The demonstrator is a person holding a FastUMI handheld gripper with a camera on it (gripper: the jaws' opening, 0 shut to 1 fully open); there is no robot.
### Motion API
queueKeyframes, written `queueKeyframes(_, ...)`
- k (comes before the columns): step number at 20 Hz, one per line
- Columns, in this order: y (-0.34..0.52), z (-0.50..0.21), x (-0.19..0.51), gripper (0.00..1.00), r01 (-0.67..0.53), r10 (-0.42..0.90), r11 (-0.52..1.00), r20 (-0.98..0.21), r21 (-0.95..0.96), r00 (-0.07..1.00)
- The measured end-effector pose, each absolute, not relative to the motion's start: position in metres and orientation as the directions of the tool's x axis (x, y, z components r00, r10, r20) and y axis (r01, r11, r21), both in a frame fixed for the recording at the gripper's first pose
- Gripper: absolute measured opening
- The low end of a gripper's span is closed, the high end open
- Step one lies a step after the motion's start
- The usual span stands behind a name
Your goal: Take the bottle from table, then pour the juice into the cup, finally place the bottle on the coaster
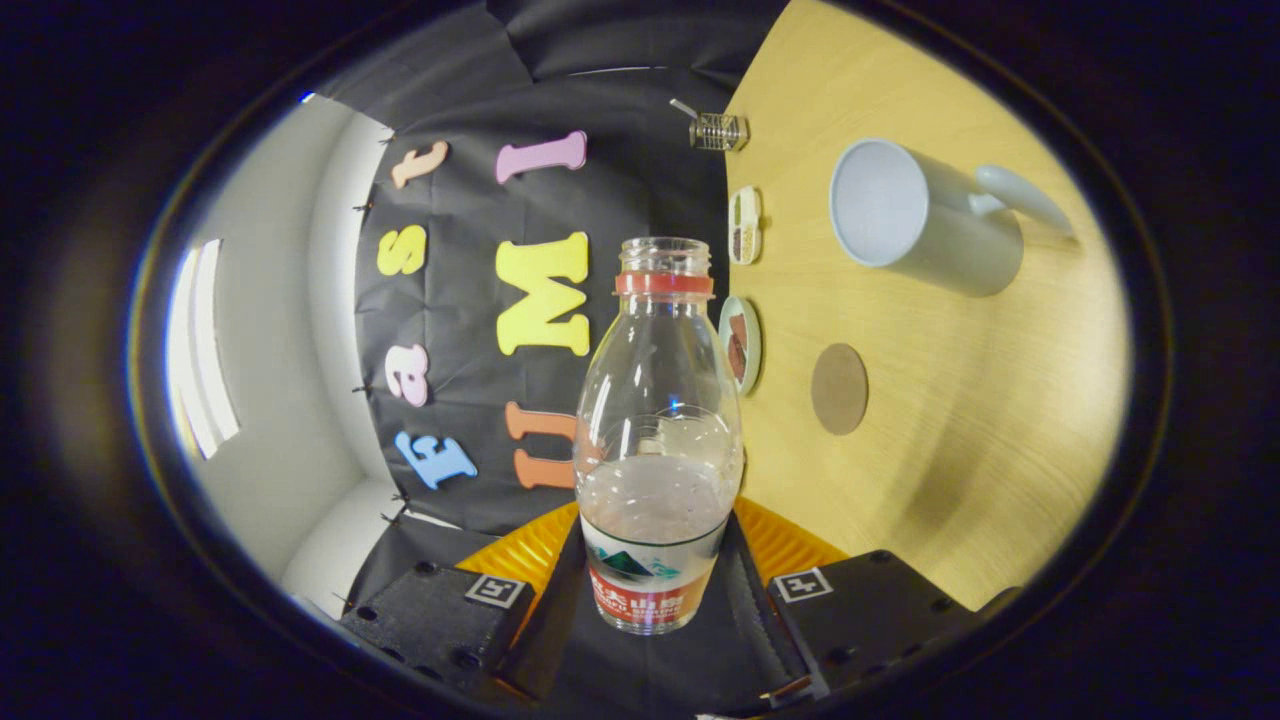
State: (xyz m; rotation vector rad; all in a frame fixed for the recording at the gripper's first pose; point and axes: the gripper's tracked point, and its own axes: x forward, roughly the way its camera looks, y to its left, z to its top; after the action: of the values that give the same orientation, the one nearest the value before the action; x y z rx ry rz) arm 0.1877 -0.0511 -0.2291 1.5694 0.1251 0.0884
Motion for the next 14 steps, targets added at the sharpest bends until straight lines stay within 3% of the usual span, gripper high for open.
queueKeyframes(14,-0.06,-0.225,0.213,0.75,0.012,0.119,-0.147,0.005,0.989,0.993)
